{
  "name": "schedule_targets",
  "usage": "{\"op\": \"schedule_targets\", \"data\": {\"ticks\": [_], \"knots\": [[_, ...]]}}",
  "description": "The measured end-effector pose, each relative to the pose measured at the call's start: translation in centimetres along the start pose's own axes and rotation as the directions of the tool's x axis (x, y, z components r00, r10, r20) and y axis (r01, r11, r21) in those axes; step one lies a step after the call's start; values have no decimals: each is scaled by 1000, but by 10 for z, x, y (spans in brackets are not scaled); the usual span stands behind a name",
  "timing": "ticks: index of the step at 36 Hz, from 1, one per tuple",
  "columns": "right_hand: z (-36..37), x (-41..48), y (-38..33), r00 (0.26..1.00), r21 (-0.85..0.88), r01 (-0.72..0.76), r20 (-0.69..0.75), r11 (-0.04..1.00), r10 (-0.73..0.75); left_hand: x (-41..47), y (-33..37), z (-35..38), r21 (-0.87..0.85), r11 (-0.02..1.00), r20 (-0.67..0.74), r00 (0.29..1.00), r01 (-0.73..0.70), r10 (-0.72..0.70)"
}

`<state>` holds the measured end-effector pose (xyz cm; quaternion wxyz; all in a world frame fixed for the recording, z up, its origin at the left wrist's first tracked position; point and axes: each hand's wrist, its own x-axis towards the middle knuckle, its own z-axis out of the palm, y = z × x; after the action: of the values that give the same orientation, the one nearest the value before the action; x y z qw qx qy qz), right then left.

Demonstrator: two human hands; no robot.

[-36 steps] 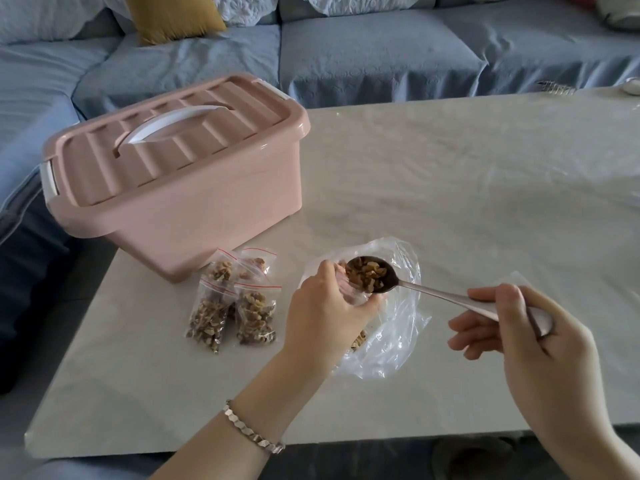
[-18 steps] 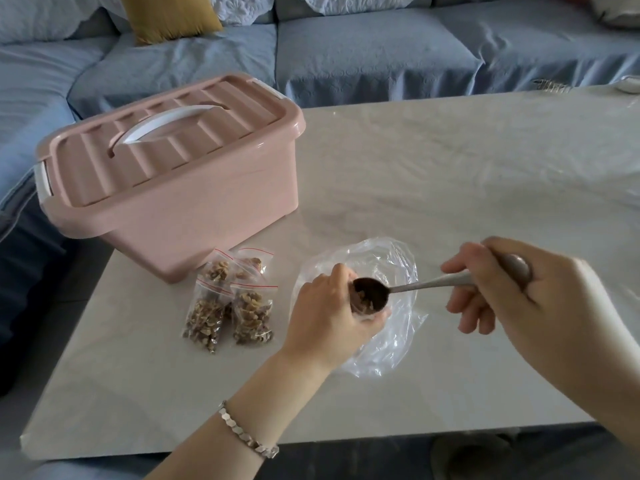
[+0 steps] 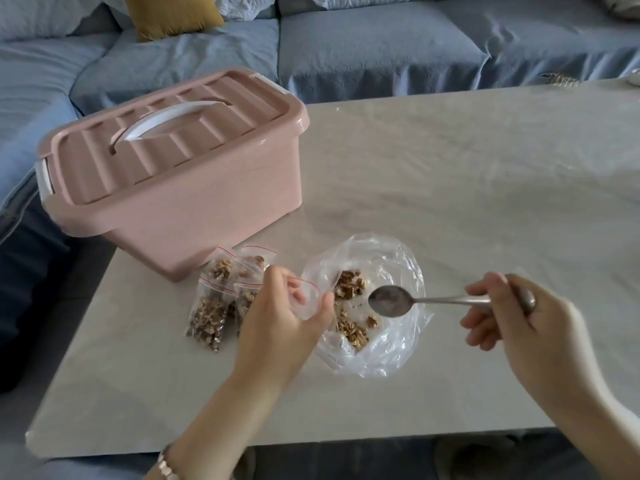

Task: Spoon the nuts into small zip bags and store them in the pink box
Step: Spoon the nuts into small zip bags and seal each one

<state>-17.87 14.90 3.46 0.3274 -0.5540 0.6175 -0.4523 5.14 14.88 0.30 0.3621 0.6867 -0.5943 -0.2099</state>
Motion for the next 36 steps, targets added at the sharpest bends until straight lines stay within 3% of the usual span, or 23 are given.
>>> {"op": "schedule_targets", "data": {"ticks": [5,11,15,19,23,27,36], "knots": [[15,-4,14,992,-60,-72,101,996,78,2,-9,7,210,973,168,976,99,-136],[20,-4,17,985,-60,-113,121,992,120,1,-7,18,303,944,266,940,128,-212],[25,-4,26,963,7,-229,150,973,225,-1,-5,22,355,925,303,920,135,-250],[30,-6,35,923,113,-368,165,923,348,-6,-6,22,339,932,301,924,129,-237],[35,-9,39,872,226,-485,195,845,449,-9,-11,25,181,956,289,917,229,-275],[36,-12,41,831,318,-556,226,768,508,-11,-11,26,101,969,268,932,226,-245],[29,-10,46,799,390,-598,215,700,562,-6,-14,22,176,976,242,956,126,-167]]}}
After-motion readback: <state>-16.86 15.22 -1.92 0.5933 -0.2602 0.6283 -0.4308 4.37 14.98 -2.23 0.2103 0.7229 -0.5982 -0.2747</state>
